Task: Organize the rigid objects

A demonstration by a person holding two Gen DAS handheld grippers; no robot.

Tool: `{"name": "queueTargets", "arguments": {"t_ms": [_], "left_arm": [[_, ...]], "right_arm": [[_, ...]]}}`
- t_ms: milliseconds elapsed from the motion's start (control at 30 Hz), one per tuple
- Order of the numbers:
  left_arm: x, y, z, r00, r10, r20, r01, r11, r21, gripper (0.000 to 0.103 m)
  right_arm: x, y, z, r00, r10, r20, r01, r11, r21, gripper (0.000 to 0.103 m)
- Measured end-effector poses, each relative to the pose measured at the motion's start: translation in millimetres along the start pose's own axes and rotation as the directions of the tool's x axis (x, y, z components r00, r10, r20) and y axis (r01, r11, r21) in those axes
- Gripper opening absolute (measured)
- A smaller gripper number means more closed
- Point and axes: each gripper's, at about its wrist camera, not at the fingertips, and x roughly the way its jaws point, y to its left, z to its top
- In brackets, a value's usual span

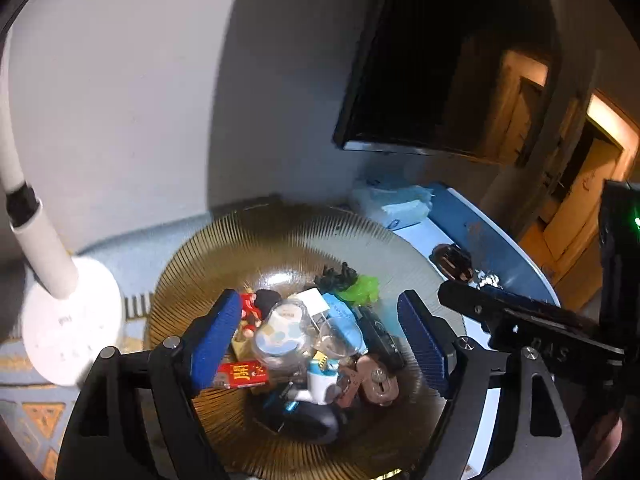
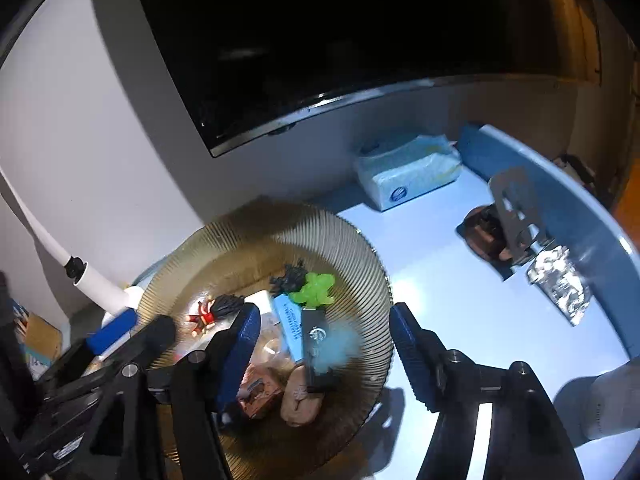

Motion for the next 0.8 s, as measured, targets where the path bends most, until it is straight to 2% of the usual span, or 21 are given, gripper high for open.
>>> {"name": "queueTargets", "arguments": {"t_ms": [67, 200, 467, 533, 600, 667, 733, 800], "left_arm": [[-8, 1, 1, 1.000, -0.007, -0.008, 0.007, 1.000, 0.009, 0.079], [-44, 11, -3, 0.999, 0.013, 0.032, -0.014, 1.000, 0.020, 0.079], [-141, 38, -18, 0.990, 0.073, 0.123, -0.073, 0.997, 0.001, 0.079], [-177, 44, -23, 0.978, 0.104, 0.179, -0.106, 0.994, 0.001, 0.079], [-215, 53, -27, 0.965, 0.134, 0.225, -0.134, 0.991, -0.017, 0.081], [-247, 62, -33, 0.952, 0.159, 0.262, -0.153, 0.987, -0.043, 0.089], [-271, 71, -42, 0.935, 0.224, 0.274, -0.215, 0.975, -0.065, 0.092], [-285, 81, -55, 0.921, 0.301, 0.248, -0.289, 0.954, -0.084, 0.092]], "right_arm": [[-8, 0, -2, 1.000, 0.015, 0.008, -0.015, 1.000, 0.005, 0.065], [-29, 11, -9, 0.998, 0.053, 0.027, -0.052, 0.999, -0.002, 0.065], [-83, 80, -43, 0.989, 0.146, 0.036, -0.140, 0.983, -0.122, 0.066], [-106, 109, -59, 0.982, 0.186, 0.024, -0.179, 0.968, -0.176, 0.066], [-114, 118, -64, 0.980, 0.200, 0.020, -0.192, 0.963, -0.189, 0.066], [-130, 137, -74, 0.974, 0.225, 0.020, -0.215, 0.952, -0.218, 0.066], [-142, 151, -82, 0.972, 0.232, 0.032, -0.218, 0.946, -0.241, 0.066], [-152, 166, -97, 0.970, 0.239, 0.042, -0.219, 0.937, -0.273, 0.071]]}}
